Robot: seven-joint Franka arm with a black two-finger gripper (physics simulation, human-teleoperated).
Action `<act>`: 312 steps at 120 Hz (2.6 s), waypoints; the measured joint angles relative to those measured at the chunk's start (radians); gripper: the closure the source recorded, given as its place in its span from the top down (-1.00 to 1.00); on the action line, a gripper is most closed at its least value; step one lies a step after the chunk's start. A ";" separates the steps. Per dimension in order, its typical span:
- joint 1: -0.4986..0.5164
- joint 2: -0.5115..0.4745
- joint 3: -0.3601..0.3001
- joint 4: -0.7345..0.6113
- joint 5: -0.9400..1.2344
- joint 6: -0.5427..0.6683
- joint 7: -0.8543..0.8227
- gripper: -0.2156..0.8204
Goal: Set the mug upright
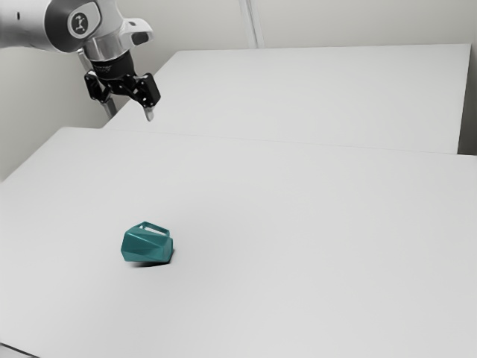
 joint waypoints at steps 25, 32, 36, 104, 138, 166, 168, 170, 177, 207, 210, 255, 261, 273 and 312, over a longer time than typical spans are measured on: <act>-0.007 0.000 0.002 -0.001 -0.014 0.019 0.021 0.58; -0.010 0.003 0.006 -0.006 -0.023 0.027 0.023 0.58; -0.011 0.011 0.007 -0.009 -0.026 0.030 0.024 0.58; 0.001 -0.174 0.110 -0.412 -0.121 0.205 0.025 0.58; 0.001 -0.248 0.250 -0.637 -0.310 0.406 0.068 0.58; 0.002 -0.250 0.402 -0.717 -0.518 0.494 0.187 0.58; 0.002 -0.250 0.409 -0.723 -0.531 0.498 0.197 0.58; 0.002 -0.249 0.415 -0.730 -0.546 0.501 0.208 0.58; 0.002 -0.246 0.432 -0.755 -0.592 0.510 0.246 0.58; 0.002 -0.194 0.514 -0.820 -0.714 0.503 0.426 0.58; 0.002 -0.185 0.522 -0.822 -0.721 0.502 0.444 0.58; 0.009 -0.039 0.592 -0.819 -0.837 0.483 0.691 0.58; 0.006 -0.022 0.603 -0.814 -0.847 0.471 0.718 0.58; 0.015 0.021 0.617 -0.792 -0.882 0.441 0.770 0.58; 0.033 0.058 0.610 -0.761 -0.943 0.390 0.897 0.58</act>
